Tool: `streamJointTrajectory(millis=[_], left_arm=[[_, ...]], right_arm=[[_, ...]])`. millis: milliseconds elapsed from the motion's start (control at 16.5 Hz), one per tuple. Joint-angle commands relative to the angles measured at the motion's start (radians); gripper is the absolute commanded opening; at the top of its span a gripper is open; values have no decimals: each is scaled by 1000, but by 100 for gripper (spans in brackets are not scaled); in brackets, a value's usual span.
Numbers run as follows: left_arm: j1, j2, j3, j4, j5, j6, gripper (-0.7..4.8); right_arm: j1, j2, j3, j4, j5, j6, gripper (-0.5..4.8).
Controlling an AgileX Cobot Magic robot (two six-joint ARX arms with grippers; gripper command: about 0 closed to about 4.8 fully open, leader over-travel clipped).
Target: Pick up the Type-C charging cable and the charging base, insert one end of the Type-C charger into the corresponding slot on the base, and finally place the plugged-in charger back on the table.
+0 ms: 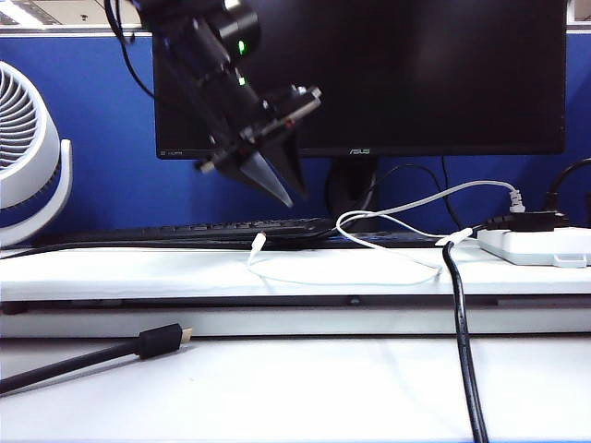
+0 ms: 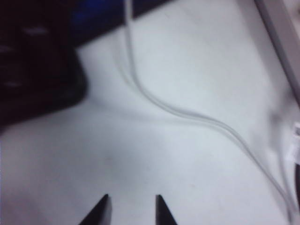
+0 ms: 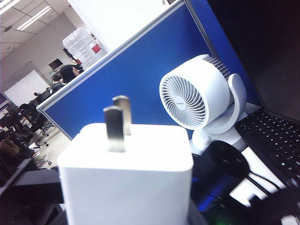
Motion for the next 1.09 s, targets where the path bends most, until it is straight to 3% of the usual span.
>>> streamJointTrajectory(millis=[61, 242, 666, 727, 1090], left_arm=[[2, -34, 6, -38, -63, 1, 130], [2, -49, 5, -251, -116, 4, 130], [-21, -46, 5, -283, -64, 1, 130], [-55, -44, 3, -298, -150, 1, 130], [-71, -36, 1, -316, -221, 0, 130]], right_arm=[[1, -8, 6, 26, -5, -6, 126], [1, -8, 6, 25, -5, -6, 126], [1, -8, 6, 26, -5, -6, 126], [1, -8, 6, 26, -5, -6, 126], [1, -8, 6, 26, -6, -6, 125]])
